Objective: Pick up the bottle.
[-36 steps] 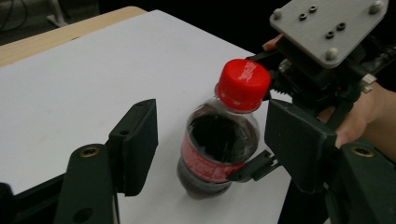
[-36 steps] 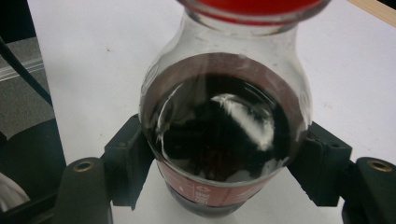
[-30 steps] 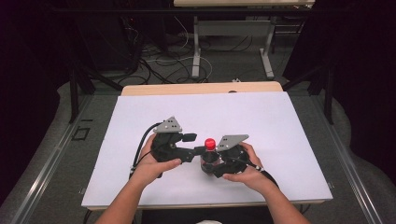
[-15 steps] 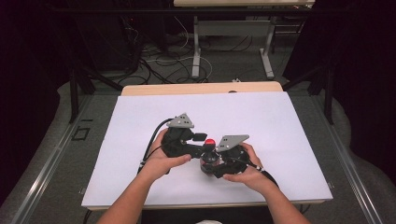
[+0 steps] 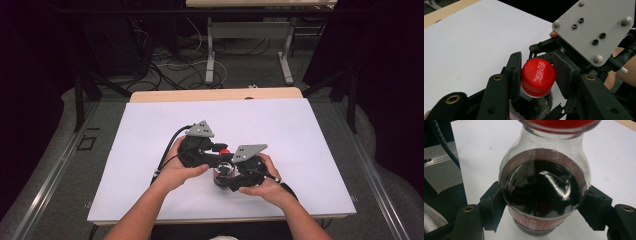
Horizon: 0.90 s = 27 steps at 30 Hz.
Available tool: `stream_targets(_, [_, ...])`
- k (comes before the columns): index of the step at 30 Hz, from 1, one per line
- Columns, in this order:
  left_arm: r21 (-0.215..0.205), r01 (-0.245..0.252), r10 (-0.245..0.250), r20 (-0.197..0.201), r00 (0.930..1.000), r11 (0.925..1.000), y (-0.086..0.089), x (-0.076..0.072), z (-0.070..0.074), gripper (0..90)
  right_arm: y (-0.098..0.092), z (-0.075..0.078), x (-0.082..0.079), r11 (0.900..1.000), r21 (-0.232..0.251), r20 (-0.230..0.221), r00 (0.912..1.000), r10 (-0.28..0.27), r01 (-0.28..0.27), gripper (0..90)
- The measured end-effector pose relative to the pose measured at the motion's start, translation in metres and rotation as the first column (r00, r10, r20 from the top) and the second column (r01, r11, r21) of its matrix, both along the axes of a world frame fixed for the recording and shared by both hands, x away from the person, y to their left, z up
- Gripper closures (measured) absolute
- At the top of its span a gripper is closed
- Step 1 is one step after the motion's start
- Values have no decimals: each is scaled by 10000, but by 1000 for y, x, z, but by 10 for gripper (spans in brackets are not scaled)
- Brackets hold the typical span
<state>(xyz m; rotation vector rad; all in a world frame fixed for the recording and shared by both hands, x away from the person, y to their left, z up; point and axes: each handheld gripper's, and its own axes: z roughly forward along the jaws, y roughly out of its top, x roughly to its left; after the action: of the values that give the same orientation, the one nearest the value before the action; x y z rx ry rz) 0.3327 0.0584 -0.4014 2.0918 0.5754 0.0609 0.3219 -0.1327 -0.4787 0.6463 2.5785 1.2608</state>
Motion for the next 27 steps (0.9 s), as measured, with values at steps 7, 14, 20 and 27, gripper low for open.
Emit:
stream_targets(7, [-52,-370,371,285,9989,9993,-2,-4,-1,608,1,-2,0,9998,157,166,9998,-122,120,296])
stream_targets(14, [-40,-1183,1184,453,9919,9930,-4,-9,-2,610,2,-2,0,9989,210,276,9987,-421,415,298])
stream_targets(20, [-51,-2045,2045,535,9774,9789,-7,-12,-4,612,4,-3,-1,9959,160,413,9951,-896,890,299])
stream_targets(27, [-213,-2613,2620,519,9637,9650,-8,-12,-4,610,5,-4,-1,9901,302,577,9887,-1385,1369,299])
